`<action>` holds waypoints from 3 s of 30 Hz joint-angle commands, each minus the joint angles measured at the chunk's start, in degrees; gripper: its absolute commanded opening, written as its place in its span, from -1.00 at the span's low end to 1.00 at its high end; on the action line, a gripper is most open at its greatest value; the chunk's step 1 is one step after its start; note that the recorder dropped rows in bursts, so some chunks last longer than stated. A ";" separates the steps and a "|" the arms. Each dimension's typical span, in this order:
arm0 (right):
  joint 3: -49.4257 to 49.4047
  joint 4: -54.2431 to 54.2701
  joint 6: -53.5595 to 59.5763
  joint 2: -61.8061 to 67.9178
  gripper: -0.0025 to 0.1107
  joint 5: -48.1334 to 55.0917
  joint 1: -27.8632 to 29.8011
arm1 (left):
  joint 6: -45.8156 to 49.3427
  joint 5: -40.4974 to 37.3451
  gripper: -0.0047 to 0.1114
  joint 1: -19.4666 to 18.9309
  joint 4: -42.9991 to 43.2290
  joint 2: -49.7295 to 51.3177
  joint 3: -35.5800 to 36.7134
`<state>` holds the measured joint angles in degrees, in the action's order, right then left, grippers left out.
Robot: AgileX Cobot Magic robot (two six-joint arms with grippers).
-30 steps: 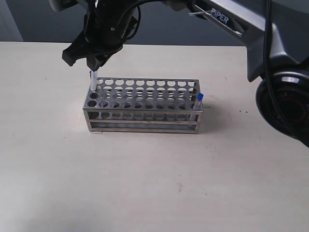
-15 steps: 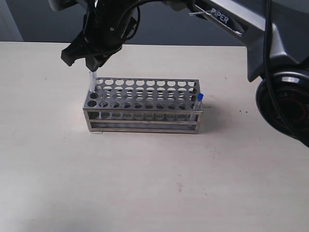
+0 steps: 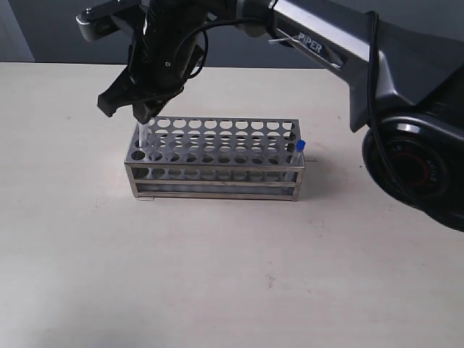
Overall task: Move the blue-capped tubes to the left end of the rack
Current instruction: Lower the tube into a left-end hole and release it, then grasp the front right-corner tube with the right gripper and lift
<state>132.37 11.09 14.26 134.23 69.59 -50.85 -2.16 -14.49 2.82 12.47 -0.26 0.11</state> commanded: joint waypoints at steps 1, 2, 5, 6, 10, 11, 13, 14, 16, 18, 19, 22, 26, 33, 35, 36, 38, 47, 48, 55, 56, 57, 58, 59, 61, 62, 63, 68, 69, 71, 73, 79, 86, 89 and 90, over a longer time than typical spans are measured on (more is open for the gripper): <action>0.22 0.47 0.25 0.67 -0.97 -0.73 0.04 | -0.20 0.74 -0.91 0.34 0.21 0.26 -0.11; 0.22 0.86 0.25 0.93 -0.97 -1.20 0.04 | -0.20 0.74 -0.91 0.34 0.21 0.26 -0.11; 0.22 2.25 0.25 1.56 -0.97 -2.39 0.04 | -0.20 0.74 -0.91 0.34 0.21 0.26 -0.11; 0.22 2.60 0.25 1.85 -0.97 -2.85 0.04 | -0.20 0.74 -0.91 0.34 0.21 0.26 -0.11; 0.22 4.07 0.25 2.63 -0.97 -4.43 0.04 | -0.20 0.74 -0.91 0.34 0.21 0.26 -0.11; 0.22 4.63 0.25 2.89 -0.97 -4.56 0.04 | -0.20 0.74 -0.91 0.34 0.21 0.26 -0.11; 0.22 5.65 0.25 3.36 -0.97 -5.06 0.04 | -0.20 0.74 -0.91 0.34 0.21 0.26 -0.11; 0.22 6.45 0.25 3.86 -0.97 -5.23 0.04 | -0.20 0.74 -0.91 0.34 0.21 0.26 -0.11; 0.22 8.14 0.25 4.32 -0.97 -5.74 0.04 | -0.20 0.74 -0.91 0.34 0.21 0.26 -0.11; 0.22 9.07 0.25 5.18 -0.97 -6.12 -0.09 | -0.20 0.74 -0.91 0.34 0.21 0.26 -0.11; 0.22 9.82 0.49 5.45 -0.97 -6.48 -0.09 | -0.20 0.74 -0.91 0.34 0.21 0.26 -0.11; 0.22 10.60 0.50 6.10 -0.97 -7.01 -0.09 | -0.20 0.74 -0.91 0.34 0.21 0.26 -0.11; 0.22 10.60 0.50 6.34 -0.97 -6.54 -0.09 | -0.20 0.74 -0.91 0.34 0.21 0.26 -0.11; 0.22 10.24 0.50 6.23 -0.32 -3.13 0.04 | -0.20 0.74 -0.91 0.34 0.21 0.26 -0.11; 0.22 10.24 0.50 5.50 -0.07 -1.71 0.04 | -0.20 0.74 -0.91 0.34 0.21 0.26 -0.11; 0.22 9.93 -0.14 4.89 -0.08 -0.29 0.04 | -0.20 0.74 -0.91 0.44 0.21 0.26 -0.11; 0.22 8.87 -0.41 3.12 -0.10 0.37 0.16 | -0.20 0.74 -0.91 0.83 0.21 0.26 -0.11; 0.22 -6.39 -5.33 -4.50 -0.11 0.37 0.16 | -0.20 0.74 -0.91 0.83 0.21 0.26 -0.11; 0.22 -7.56 -6.34 -5.07 -0.12 0.37 0.16 | -0.20 0.74 -0.91 0.83 0.21 0.26 -0.11; -6.06 -17.21 -11.61 -10.83 -0.12 0.37 1.70 | -0.20 0.74 -0.91 0.83 0.21 0.26 -0.11; -8.30 -17.21 -11.83 -12.08 -0.12 0.37 2.29 | -0.20 0.74 -0.91 0.83 0.21 0.26 -0.11; -11.45 -17.11 -12.17 -13.45 -0.12 0.37 3.08 | -0.20 0.74 -0.91 0.83 0.21 0.26 -0.11; -14.98 -17.20 -12.78 -14.89 -0.12 0.37 3.83 | -0.20 0.74 -0.91 0.83 0.21 0.26 -0.11; -17.95 -17.20 -12.90 -16.17 -0.12 0.37 4.46 | -0.20 0.74 -0.91 0.83 0.21 0.26 -0.11; -25.43 -17.20 -13.01 -19.11 -0.12 0.37 5.88 | -0.20 0.74 -0.91 0.83 0.21 0.26 -0.11; -28.22 -17.20 -13.01 -20.27 -0.12 0.37 6.31 | -0.20 0.74 -0.91 0.83 0.21 0.26 -0.11; -31.43 -17.20 -13.01 -21.58 -0.12 0.37 6.92 | -0.20 0.74 -0.91 0.83 0.21 0.26 -0.11; -42.71 -21.13 -15.66 -25.71 -0.12 0.37 9.30 | -0.20 0.74 -0.91 0.83 0.21 0.26 -0.11; -43.79 -21.13 -15.81 -26.11 -0.12 0.37 9.77 | -0.20 0.74 -0.91 0.83 0.21 0.26 -0.11; -45.39 -19.60 -15.81 -26.14 -0.12 -0.73 10.63 | -0.20 0.74 -0.91 0.83 0.21 0.26 -0.11; -46.34 -18.70 -15.81 -25.90 -0.12 -2.52 10.82 | -0.20 0.74 -0.91 0.83 0.21 0.26 -0.11; -48.10 -18.15 -15.81 -25.62 -0.12 -7.63 10.82 | -0.20 0.74 -0.91 0.83 0.21 0.26 -0.11; -48.10 -18.30 -15.81 -23.13 -0.13 -9.83 10.82 | -0.20 0.74 -0.91 0.83 0.21 0.26 -0.11; -48.10 -18.30 -15.81 -22.04 -0.48 -9.83 10.82 | -0.20 0.74 -0.91 0.83 0.21 0.26 -0.11; -48.10 -18.30 -15.81 -22.05 -0.65 -9.72 10.82 | -0.20 0.74 -0.91 0.83 0.21 0.26 -0.11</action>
<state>84.45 -7.03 -1.46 111.77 60.23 -40.28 -2.16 -14.49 2.90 12.47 -0.26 0.11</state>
